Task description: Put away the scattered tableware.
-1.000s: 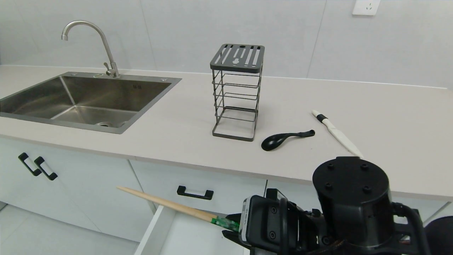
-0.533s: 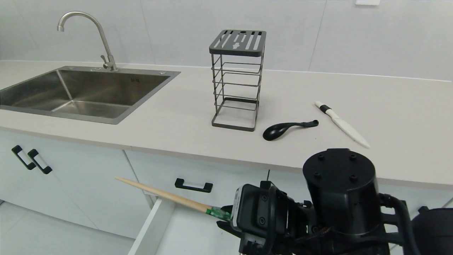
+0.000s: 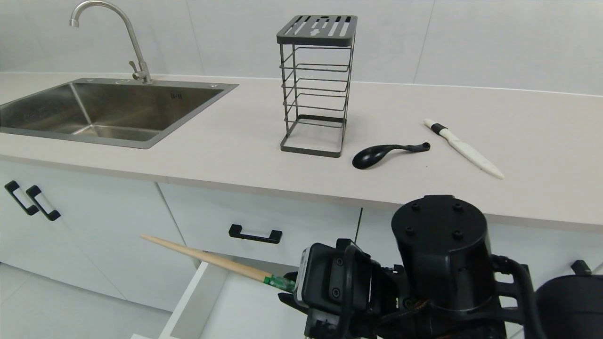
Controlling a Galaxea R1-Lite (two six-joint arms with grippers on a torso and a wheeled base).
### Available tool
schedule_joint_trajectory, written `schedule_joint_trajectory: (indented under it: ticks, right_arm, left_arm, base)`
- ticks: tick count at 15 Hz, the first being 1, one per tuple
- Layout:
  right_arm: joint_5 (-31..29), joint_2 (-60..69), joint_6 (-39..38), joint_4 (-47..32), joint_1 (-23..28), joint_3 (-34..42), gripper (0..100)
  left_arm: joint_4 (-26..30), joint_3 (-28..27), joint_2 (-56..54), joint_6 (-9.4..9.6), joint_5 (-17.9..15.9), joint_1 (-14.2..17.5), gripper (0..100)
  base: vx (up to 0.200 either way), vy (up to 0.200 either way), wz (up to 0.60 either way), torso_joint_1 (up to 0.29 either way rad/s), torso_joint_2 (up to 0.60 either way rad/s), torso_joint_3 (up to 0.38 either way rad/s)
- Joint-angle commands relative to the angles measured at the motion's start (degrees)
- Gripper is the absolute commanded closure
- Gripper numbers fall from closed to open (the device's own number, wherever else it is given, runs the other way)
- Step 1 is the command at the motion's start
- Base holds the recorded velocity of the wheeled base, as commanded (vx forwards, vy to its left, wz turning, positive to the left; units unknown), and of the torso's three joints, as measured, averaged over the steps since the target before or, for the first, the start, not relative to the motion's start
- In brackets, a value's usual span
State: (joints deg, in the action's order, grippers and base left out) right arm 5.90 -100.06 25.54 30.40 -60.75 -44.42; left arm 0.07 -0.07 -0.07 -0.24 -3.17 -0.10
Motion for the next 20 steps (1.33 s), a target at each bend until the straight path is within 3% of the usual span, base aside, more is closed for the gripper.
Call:
schedule_joint_trajectory:
  ticks: [1, 8, 15, 20]
  right_arm:
    - [0.0, 0.0, 0.0, 0.0, -0.4, 0.5, 100]
    - [0.0, 0.5, 0.0, 0.3, -1.1, 2.2, 100]
    - [0.1, 0.5, 1.2, 2.8, -1.0, 7.2, 100]
    - [-4.1, 0.2, -4.4, 3.2, -2.4, 9.3, 100]
  left_arm:
    - [0.1, 0.0, 0.1, -0.02, 0.0, 0.0, 0]
    - [0.1, 0.0, 0.1, -0.02, 0.0, 0.0, 0]
    - [0.1, 0.0, 0.1, -0.02, 0.0, 0.0, 0]
    - [0.1, 0.0, 0.1, -0.02, 0.0, 0.0, 0]
  base:
    - [0.0, 0.0, 0.0, -0.134, 0.19, 0.051]
    - [0.0, 0.0, 0.0, -0.129, 0.21, 0.08]
    - [0.0, 0.0, 0.0, -0.02, 0.04, 0.018]
    - [0.0, 0.0, 0.0, 0.0, 0.0, 0.0]
